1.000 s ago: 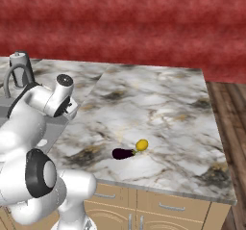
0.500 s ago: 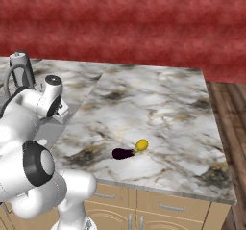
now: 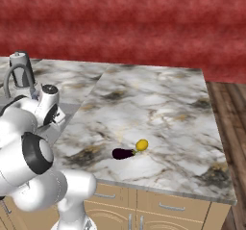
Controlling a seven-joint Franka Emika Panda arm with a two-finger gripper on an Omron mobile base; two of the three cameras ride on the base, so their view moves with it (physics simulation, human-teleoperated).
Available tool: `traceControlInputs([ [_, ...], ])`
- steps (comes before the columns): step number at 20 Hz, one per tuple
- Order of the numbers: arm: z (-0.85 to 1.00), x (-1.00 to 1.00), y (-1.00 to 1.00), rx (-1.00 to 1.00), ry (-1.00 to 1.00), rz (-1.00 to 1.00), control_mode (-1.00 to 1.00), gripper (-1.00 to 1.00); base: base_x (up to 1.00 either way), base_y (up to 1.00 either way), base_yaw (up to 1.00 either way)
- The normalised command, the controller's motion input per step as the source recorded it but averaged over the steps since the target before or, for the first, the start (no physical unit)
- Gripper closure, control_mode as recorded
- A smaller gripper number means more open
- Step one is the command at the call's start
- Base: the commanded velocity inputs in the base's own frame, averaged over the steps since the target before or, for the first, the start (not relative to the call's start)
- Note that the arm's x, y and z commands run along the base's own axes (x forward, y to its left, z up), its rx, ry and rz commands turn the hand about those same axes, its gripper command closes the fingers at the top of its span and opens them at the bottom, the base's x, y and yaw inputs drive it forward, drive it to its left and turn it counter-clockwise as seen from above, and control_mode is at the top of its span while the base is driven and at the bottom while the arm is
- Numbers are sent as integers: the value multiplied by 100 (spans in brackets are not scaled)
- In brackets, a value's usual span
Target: Dump the eggplant and lemon from the bowl so the bowl can be washed. Place the bowl in the sink after clearing the leftovers.
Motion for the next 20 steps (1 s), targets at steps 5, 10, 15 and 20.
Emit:
traceControlInputs([
  [5,-21,7,37,0,8,0,-100,100,0,0,0],
  [10,-5,15,23,-3,2,0,-100,100,0,0,0],
  [15,-27,33,23,-12,3,0,-100,100,0,0,0],
  [20,-40,1,4,-17,7,0,-100,100,0,0,0],
])
